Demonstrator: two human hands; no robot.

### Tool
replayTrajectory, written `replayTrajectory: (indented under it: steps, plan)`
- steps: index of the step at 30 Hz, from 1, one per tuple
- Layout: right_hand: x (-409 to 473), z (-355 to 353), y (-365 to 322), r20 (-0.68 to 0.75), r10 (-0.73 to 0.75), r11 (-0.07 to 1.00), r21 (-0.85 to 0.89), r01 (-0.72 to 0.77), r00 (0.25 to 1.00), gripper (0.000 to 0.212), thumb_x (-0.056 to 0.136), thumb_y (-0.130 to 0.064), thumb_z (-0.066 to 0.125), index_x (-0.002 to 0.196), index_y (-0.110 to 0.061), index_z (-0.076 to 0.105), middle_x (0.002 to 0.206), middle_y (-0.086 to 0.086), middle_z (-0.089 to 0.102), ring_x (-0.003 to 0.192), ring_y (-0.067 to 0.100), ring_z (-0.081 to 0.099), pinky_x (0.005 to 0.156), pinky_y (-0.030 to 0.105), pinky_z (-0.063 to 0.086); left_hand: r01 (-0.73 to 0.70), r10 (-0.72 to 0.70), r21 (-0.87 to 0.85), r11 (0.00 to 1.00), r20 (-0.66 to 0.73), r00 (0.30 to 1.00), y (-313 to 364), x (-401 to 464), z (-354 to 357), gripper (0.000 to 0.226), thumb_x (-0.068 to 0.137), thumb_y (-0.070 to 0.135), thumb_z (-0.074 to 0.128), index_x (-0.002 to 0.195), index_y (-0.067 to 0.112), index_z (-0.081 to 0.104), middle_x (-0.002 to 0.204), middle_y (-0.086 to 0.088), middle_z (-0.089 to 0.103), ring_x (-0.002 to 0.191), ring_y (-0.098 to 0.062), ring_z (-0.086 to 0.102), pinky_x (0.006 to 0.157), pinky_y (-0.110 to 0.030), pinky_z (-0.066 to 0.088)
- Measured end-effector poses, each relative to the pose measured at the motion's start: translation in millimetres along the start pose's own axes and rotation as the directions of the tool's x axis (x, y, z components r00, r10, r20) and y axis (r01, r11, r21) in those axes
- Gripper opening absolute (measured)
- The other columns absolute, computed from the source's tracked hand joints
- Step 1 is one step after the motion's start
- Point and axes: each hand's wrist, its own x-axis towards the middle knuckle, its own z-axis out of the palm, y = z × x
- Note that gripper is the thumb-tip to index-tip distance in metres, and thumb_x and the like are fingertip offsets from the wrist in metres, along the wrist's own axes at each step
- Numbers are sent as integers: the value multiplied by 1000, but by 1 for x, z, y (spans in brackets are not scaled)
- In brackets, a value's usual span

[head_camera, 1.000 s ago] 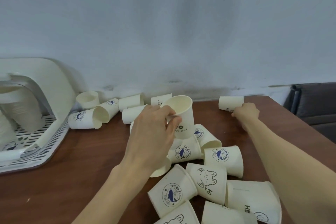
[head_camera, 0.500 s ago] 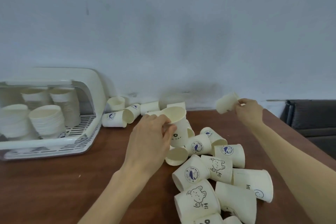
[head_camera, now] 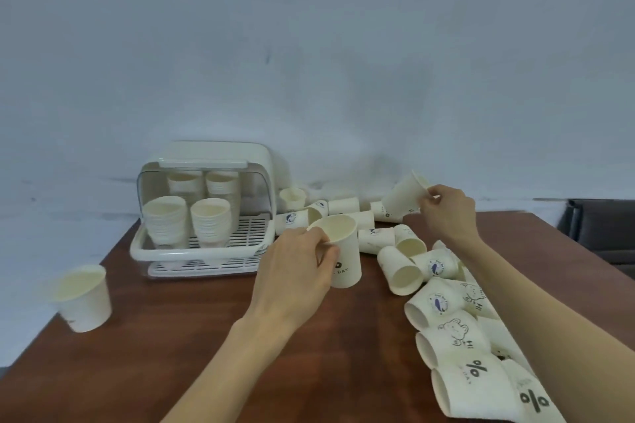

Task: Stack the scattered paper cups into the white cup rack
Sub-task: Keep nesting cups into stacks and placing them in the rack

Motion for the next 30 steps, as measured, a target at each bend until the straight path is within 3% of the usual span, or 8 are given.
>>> replayTrajectory:
  steps: [5, 10, 21, 30]
  plan:
    - [-37, 18, -49, 70, -64, 998, 21, 63, 995, 18, 89, -14, 51, 95, -9, 68, 77, 9, 68, 64, 18, 58, 54, 22, 38, 16, -17, 27, 999, 10, 1000, -20, -17, -41, 17, 90, 36, 53, 86, 22, 63, 74, 5, 57, 75, -17, 53, 67, -33, 44]
    - [-67, 38, -90, 167, -97, 995, 14, 96, 981, 22, 87, -15, 50, 98, -12, 69, 80, 10, 69, 77, 29, 65, 73, 38, 53, 59, -60, 63, 996, 27, 998, -32, -37, -76, 20, 91, 35, 51, 86, 19, 63, 77, 4, 59, 76, -17, 55, 67, -34, 45]
    - [-109, 64, -156, 313, -296, 943, -53, 328, 902, 26, 90, -14, 50, 107, -9, 69, 102, 14, 69, 98, 32, 59, 77, 32, 44, 199, -200, 109, 974, 4, 980, -56, -68, -116, 20, 91, 34, 52, 81, 19, 61, 78, 5, 63, 76, -16, 57, 64, -33, 45]
    - [-113, 84, -190, 381, -355, 920, -21, 392, 853, 22, 89, -17, 50, 93, -9, 71, 89, 13, 70, 85, 30, 62, 76, 39, 52, 252, -255, 200, 947, -14, 967, -80, -64, -140, 24, 92, 38, 50, 82, 19, 61, 80, 2, 66, 79, -22, 60, 67, -35, 47]
